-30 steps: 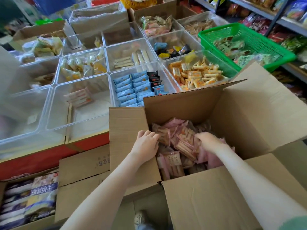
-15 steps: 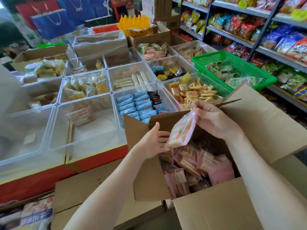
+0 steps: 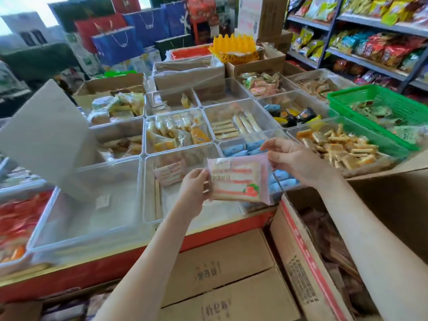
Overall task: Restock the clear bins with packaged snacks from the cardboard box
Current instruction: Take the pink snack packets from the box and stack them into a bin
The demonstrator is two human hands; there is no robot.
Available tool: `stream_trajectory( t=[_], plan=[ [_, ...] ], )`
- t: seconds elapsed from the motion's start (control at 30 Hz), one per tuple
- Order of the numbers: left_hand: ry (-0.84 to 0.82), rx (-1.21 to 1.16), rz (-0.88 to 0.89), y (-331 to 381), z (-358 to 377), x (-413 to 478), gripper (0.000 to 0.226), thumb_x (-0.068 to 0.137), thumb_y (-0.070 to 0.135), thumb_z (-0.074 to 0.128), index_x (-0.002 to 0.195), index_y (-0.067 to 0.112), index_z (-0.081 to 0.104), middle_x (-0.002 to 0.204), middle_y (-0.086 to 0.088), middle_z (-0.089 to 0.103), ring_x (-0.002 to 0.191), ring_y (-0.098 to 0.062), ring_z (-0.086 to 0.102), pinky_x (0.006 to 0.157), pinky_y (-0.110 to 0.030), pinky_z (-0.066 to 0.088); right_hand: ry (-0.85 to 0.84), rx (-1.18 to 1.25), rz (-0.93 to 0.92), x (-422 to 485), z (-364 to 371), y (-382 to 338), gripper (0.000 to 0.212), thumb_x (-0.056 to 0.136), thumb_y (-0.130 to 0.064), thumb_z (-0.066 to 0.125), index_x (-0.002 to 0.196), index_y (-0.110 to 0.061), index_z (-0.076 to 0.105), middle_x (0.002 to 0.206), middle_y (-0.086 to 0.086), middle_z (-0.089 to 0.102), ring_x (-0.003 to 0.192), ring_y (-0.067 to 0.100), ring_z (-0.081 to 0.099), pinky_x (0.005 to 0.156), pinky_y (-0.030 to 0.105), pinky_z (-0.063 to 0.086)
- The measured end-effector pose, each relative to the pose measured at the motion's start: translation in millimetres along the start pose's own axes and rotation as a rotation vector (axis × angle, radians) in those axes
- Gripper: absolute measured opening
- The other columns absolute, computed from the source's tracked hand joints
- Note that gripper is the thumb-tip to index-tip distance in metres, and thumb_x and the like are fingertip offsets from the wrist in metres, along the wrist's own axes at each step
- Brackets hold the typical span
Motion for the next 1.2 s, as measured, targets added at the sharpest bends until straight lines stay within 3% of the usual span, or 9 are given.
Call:
stream_trajectory(
  t=[0.17, 0.27, 0.43, 0.57, 0.73, 0.83, 0.9, 1.07, 1.2],
  plan=[
    [0.274, 0.3, 0.143, -2.8, -84.2, 55.4, 0.022, 0.097, 0.018, 0.045, 0.09, 0.014, 0.066, 0.091, -0.01, 0.068, 0.082, -0.023, 0.063, 0.073, -0.038, 0.053, 0.229, -0.447, 0.085, 76.6, 69.5, 28.8, 0.017, 0.091, -0.002, 0.055, 0.079, -0.014, 0.058, 0.064, 0.001, 0.054, 0.056, 0.013, 0.05, 0.06, 0.024, 0.043],
    [0.39, 0.463, 0.122, -14.6, -121.2, 80.2, 0.023, 0.094, 0.017, 0.047, 0.093, 0.013, 0.069, 0.092, -0.008, 0.07, 0.088, -0.025, 0.063, 0.07, -0.034, 0.047, 0.295, -0.555, 0.135, 119.0, 107.7, 59.0, 0.027, 0.087, -0.003, 0.058, 0.066, -0.02, 0.054, 0.062, 0.002, 0.057, 0.054, 0.013, 0.052, 0.06, 0.027, 0.046],
    [0.43, 0.385, -0.038, -41.7, -150.1, 121.6, 0.026, 0.091, 0.009, 0.045, 0.094, 0.01, 0.071, 0.093, -0.008, 0.07, 0.089, -0.027, 0.064, 0.065, -0.027, 0.043, 0.346, -0.438, 0.263, 175.4, 146.4, 113.5, 0.022, 0.09, 0.0, 0.051, 0.07, -0.011, 0.051, 0.078, 0.013, 0.06, 0.064, 0.027, 0.063, 0.068, 0.043, 0.059],
    [0.396, 0.244, -0.149, -62.9, -152.2, 155.0, 0.028, 0.092, 0.005, 0.038, 0.097, 0.011, 0.065, 0.097, -0.007, 0.069, 0.086, -0.021, 0.063, 0.065, -0.026, 0.047, 0.333, -0.463, 0.319, 206.6, 161.9, 148.1, 0.016, 0.09, -0.003, 0.05, 0.076, -0.01, 0.054, 0.078, 0.007, 0.063, 0.072, 0.023, 0.067, 0.074, 0.044, 0.059],
    [0.369, 0.165, -0.144, -65.0, -157.2, 189.9, 0.027, 0.086, 0.001, 0.039, 0.105, 0.016, 0.05, 0.104, -0.001, 0.061, 0.097, -0.019, 0.058, 0.085, -0.03, 0.048, 0.293, -0.436, 0.341, 249.5, 177.8, 182.8, 0.016, 0.091, -0.007, 0.05, 0.077, -0.011, 0.055, 0.083, 0.008, 0.065, 0.08, 0.024, 0.069, 0.08, 0.046, 0.057],
    [0.339, 0.126, -0.123, -67.7, -163.1, 206.1, 0.043, 0.082, -0.009, 0.038, 0.114, 0.019, 0.045, 0.106, -0.001, 0.059, 0.099, -0.016, 0.055, 0.087, -0.027, 0.044, 0.222, -0.457, 0.392, 269.1, 189.9, 200.0, 0.009, 0.09, -0.007, 0.05, 0.09, -0.013, 0.057, 0.097, 0.01, 0.067, 0.094, 0.025, 0.064, 0.088, 0.041, 0.053],
    [0.272, 0.157, -0.145, -74.8, -166.6, 216.9, 0.051, 0.08, -0.01, 0.037, 0.123, 0.017, 0.044, 0.116, -0.003, 0.06, 0.105, -0.016, 0.056, 0.092, -0.028, 0.044, 0.165, -0.435, 0.424, 274.4, 198.6, 200.0, 0.024, 0.09, -0.003, 0.047, 0.11, -0.014, 0.056, 0.114, 0.009, 0.064, 0.102, 0.021, 0.059, 0.091, 0.033, 0.048],
    [0.152, 0.225, -0.226, -81.6, -169.8, 230.5, 0.077, 0.08, -0.004, 0.047, 0.149, 0.017, 0.02, 0.133, -0.001, 0.055, 0.118, -0.015, 0.052, 0.101, -0.031, 0.042, -0.045, -0.319, 0.447, 267.3, 203.9, 190.3, 0.064, 0.095, -0.003, 0.043, 0.151, -0.02, 0.017, 0.141, -0.003, 0.042, 0.129, 0.017, 0.042, 0.1, 0.027, 0.038],
    [0.339, 0.305, -0.261, -61.6, -155.7, 209.7, 0.073, 0.077, 0.004, 0.047, 0.146, 0.01, 0.022, 0.125, -0.006, 0.053, 0.108, -0.023, 0.054, 0.089, -0.032, 0.046, -0.038, -0.613, 0.429, 246.1, 190.3, 170.5, 0.075, 0.094, -0.013, 0.048, 0.153, -0.023, 0.003, 0.159, -0.002, 0.015, 0.14, 0.021, 0.031, 0.103, 0.029, 0.033]
  ],
)
Point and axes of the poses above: each hand's wrist, its own x-axis towards the middle knuckle, its own z-axis out of the palm, y = z × x, the point moved 2 cm from there along x, towards the middle knuckle
